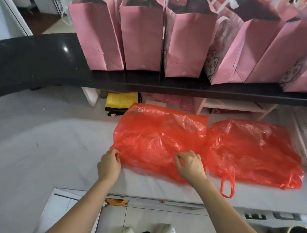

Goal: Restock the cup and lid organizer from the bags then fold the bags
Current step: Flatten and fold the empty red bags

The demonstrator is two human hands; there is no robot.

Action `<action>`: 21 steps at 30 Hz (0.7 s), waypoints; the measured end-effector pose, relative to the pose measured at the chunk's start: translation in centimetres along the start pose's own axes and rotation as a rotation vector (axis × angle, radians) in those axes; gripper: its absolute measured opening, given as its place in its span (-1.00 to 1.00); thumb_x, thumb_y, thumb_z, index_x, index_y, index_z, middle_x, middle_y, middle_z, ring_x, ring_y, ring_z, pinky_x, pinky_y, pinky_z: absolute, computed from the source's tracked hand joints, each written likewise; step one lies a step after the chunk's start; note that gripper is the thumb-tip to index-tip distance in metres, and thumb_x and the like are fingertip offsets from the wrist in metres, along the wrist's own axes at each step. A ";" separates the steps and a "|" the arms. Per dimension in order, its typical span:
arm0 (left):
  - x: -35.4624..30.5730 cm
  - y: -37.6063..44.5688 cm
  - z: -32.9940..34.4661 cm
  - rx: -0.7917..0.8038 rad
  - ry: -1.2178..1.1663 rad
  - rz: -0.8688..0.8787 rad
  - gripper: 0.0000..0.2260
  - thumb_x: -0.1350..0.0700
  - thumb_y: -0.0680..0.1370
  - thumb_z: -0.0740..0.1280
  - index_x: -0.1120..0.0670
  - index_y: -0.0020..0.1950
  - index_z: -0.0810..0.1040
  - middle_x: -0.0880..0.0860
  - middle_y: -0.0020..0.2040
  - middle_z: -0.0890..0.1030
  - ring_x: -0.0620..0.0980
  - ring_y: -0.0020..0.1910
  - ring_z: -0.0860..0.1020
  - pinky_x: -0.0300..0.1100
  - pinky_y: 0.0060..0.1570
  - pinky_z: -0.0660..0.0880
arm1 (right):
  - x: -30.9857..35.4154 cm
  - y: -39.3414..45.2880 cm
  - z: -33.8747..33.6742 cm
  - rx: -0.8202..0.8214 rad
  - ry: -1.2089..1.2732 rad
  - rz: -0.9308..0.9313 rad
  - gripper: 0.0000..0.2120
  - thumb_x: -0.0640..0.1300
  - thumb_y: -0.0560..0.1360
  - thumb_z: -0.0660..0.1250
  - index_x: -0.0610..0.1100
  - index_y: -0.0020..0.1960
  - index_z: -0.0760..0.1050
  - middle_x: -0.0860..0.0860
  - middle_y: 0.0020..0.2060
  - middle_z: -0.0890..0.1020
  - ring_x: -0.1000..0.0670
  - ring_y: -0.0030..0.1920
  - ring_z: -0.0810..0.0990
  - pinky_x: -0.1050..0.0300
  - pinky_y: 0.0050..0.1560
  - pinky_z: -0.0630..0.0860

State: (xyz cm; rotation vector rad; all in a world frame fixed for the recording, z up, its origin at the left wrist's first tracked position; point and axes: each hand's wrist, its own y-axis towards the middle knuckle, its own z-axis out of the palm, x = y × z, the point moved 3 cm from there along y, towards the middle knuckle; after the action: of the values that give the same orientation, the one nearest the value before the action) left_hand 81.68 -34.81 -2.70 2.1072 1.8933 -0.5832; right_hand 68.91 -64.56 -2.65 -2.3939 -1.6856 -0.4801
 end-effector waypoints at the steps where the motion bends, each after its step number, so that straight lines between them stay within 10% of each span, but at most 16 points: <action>1: 0.0 0.5 -0.4 -0.007 0.017 -0.004 -0.82 0.20 0.64 0.25 0.05 0.20 0.57 0.04 0.10 0.66 0.14 0.08 0.62 0.04 -0.02 0.53 | -0.3 0.1 0.0 -0.039 0.010 -0.034 -0.75 0.00 0.57 0.21 0.04 0.02 0.67 0.10 -0.08 0.68 -0.12 0.04 0.60 -0.07 0.06 0.44; 4: 0.1 1.7 -1.3 0.002 0.050 -0.009 -0.82 0.23 0.63 0.25 0.05 0.18 0.53 0.06 0.04 0.69 0.16 0.03 0.63 0.03 -0.07 0.52 | -0.7 0.5 0.6 0.091 -0.010 -0.062 -0.66 -0.13 0.56 0.36 0.05 0.32 0.60 0.01 0.36 0.55 -0.16 0.36 0.51 -0.13 0.30 0.43; 7: -0.3 1.9 -1.8 -0.003 0.056 -0.012 -0.79 0.21 0.58 0.33 0.02 0.19 0.55 0.07 0.11 0.65 0.16 0.12 0.57 0.06 0.03 0.52 | -0.7 0.1 1.2 0.378 -0.036 0.032 -0.41 0.16 0.61 0.33 0.19 0.60 0.26 -0.04 0.64 0.19 -0.18 0.56 0.26 -0.14 0.50 0.31; 13: -1.1 0.5 -1.2 -0.091 0.080 -0.019 -0.65 0.18 0.47 0.46 -0.03 0.24 0.58 0.19 0.34 0.46 0.27 0.37 0.34 0.20 0.43 0.26 | 1.6 -0.8 2.2 0.482 -0.124 0.093 -0.02 0.40 0.40 0.45 0.27 0.65 0.00 -0.04 0.60 0.10 -0.18 0.52 0.18 -0.16 0.42 0.44; 21: -2.4 -2.3 -0.4 -0.053 -0.009 0.024 -0.75 0.08 0.55 0.44 -0.03 0.23 0.58 0.13 0.26 0.52 0.24 0.28 0.40 0.11 0.21 0.45 | 5.8 -0.6 4.0 0.573 0.056 0.227 0.13 0.53 0.37 0.37 0.07 0.70 -0.08 -0.23 0.59 0.01 -0.36 0.51 0.31 -0.20 0.48 0.39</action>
State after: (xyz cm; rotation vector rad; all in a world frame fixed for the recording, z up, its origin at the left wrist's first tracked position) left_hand 79.25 -36.44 -1.08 2.0875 1.8554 -0.5313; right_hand 70.77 -57.91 -4.37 -2.0782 -1.2797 -0.0161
